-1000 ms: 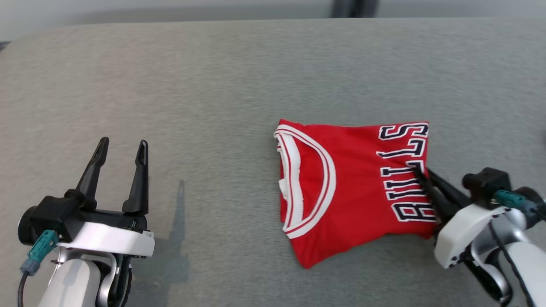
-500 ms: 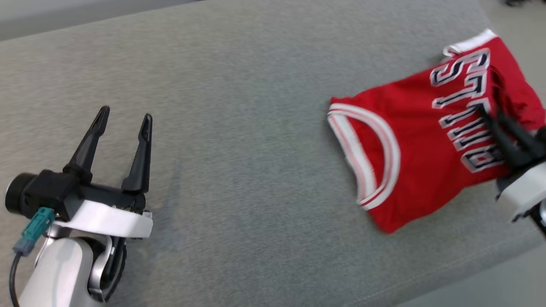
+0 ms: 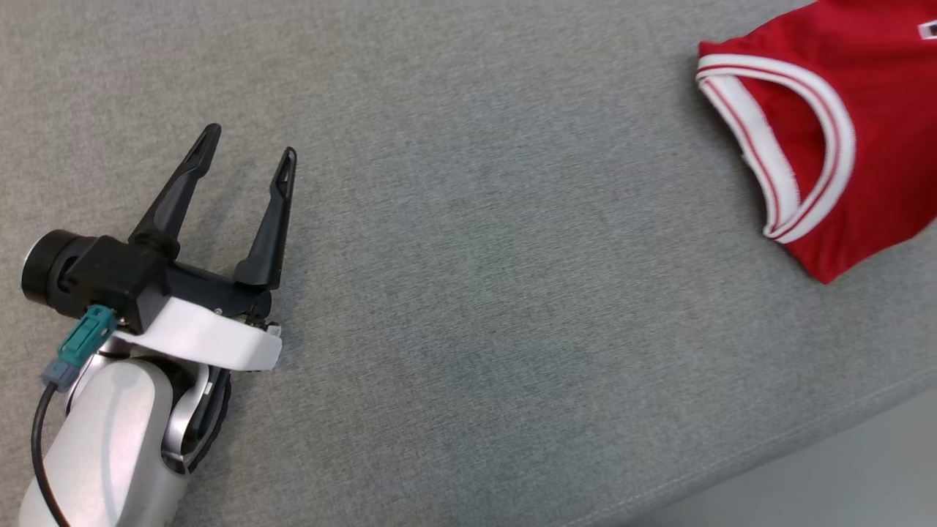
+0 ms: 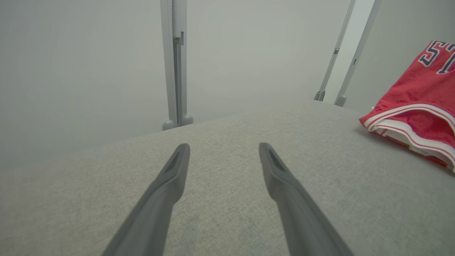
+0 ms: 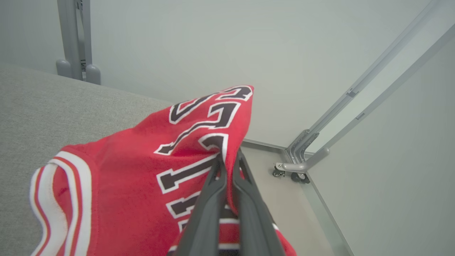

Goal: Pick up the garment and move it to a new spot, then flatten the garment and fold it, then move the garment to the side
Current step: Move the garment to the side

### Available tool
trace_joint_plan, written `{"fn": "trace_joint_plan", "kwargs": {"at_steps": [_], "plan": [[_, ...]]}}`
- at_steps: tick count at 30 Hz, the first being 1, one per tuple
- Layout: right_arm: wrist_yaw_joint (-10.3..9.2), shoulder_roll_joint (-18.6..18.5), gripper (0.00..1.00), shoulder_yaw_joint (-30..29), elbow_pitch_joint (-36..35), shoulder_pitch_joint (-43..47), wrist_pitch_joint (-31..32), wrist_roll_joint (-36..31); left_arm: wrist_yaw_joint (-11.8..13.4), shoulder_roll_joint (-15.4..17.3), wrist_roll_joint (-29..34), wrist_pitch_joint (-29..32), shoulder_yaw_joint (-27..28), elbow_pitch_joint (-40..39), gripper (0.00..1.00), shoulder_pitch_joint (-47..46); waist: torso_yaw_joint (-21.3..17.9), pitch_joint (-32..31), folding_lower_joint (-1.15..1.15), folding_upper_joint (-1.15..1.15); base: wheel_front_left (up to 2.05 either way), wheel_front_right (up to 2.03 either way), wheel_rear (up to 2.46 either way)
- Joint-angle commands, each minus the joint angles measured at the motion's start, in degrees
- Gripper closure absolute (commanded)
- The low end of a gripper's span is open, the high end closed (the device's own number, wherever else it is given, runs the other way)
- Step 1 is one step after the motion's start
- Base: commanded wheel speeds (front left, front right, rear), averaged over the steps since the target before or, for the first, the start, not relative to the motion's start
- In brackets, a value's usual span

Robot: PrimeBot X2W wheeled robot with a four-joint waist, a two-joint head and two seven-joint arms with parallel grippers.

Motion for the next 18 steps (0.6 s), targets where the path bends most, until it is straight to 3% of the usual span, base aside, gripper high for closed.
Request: {"fn": "trace_joint_plan", "kwargs": {"at_steps": [1,2,3,5,7,11,18], "plan": [[-0.04,-0.7,1.0,-0.4,1.6,-1.0,-1.0,0.8,-0.5,0.3,0.4,0.2,-0.1,-0.1,0.0,-1.2,0.9,1.1,0.0,0.0,0.0,0.0,0.0],[-0.04,-1.2,1.0,-0.6,3.3,-1.4,-1.6,1.1,-0.5,0.3,0.5,0.2,-0.3,-0.2,0.0,-1.4,1.1,1.5,0.0,0.0,0.0,0.0,0.0],[-0.04,-2.1,0.85,-1.3,10.3,-3.9,-4.3,2.4,-0.8,0.8,1.0,0.8,-0.9,-0.7,0.0,-2.6,1.7,3.0,0.0,0.0,0.0,0.0,0.0],[-0.04,-1.7,0.0,-2.6,14.8,-5.2,-4.5,3.1,-1.0,0.9,1.0,0.9,-1.2,-0.9,0.0,-3.1,2.1,3.5,0.0,0.0,0.0,0.0,0.0],[-0.03,0.4,0.0,-3.1,21.5,-7.9,-6.6,3.7,-0.9,1.0,1.0,1.1,-1.5,-1.0,0.0,-4.1,3.0,4.1,0.0,0.0,0.0,0.0,0.0],[-0.03,2.9,0.0,-2.0,24.3,-8.5,-8.0,3.3,0.1,0.6,0.2,-0.3,-0.7,-0.2,0.0,-2.9,3.7,2.5,0.0,0.0,0.0,0.0,0.0],[-0.03,8.9,0.0,-8.3,13.8,-4.5,-8.2,-2.0,2.6,-0.7,-2.3,-3.1,1.9,0.9,0.0,1.1,4.8,-3.0,0.0,0.0,0.0,0.0,0.0]]}}
